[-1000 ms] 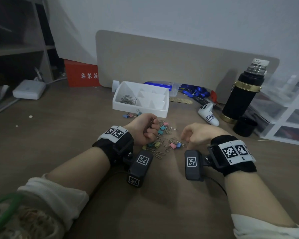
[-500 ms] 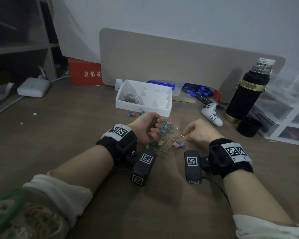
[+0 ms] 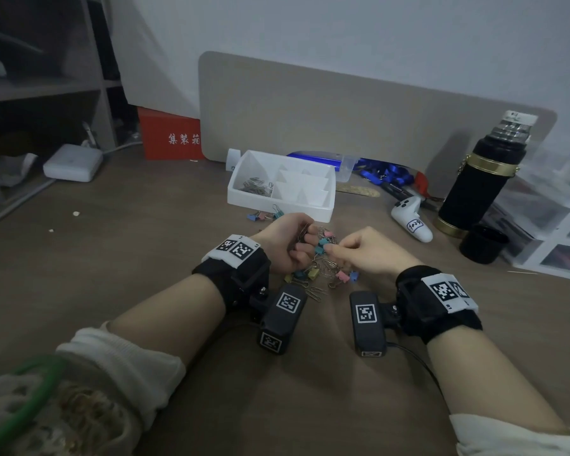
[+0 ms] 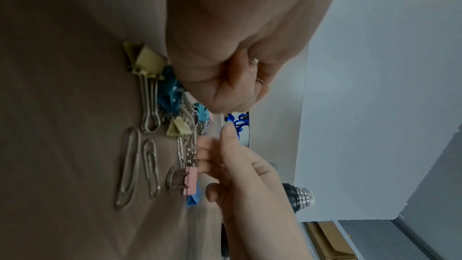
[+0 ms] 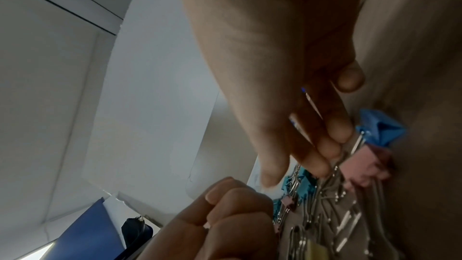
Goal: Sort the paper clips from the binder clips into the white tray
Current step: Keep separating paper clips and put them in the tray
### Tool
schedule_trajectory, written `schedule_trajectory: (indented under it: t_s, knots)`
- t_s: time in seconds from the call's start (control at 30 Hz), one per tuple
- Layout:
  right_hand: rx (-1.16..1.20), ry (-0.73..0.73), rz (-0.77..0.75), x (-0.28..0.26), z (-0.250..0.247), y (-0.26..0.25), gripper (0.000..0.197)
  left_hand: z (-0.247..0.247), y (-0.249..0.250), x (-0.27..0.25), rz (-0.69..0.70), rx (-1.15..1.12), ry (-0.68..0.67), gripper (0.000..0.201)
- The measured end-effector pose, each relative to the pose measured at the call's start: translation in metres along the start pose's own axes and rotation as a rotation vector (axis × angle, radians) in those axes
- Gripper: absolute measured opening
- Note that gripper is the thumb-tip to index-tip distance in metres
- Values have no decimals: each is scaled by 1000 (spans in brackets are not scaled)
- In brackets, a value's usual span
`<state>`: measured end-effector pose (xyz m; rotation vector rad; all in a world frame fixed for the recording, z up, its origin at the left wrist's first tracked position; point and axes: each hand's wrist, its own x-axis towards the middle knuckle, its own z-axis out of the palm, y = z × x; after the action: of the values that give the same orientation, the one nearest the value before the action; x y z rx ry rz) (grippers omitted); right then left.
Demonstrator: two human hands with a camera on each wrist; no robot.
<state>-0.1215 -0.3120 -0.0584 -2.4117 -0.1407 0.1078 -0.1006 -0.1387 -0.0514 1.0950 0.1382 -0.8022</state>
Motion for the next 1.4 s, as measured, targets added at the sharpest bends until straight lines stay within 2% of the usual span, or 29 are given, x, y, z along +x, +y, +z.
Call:
schedule_trajectory:
  t_s: [0.03,0.13,0.23,0.33,0.8,1.4]
  knots:
    - [-33,-32,-8,-2,-1,-2,47,0,0,0,1,4,1,32]
    - [-93,-120,-11,-7,-5,-12,35,0,0,0,1,2,1,32]
    - [-139,-236,45,-8,-5,-16,50,0,0,0,0,7,-5,31]
    - [-186,-269,45,-4,-3,-13,61,0,0,1,3,15,1,31]
    - [-75,-185,-7,-1,8,-17,21,0,0,1,8,17,6,32]
    - [-244,-151,-57,-4,9,-19,6,0,-1,1,18,34,3,31]
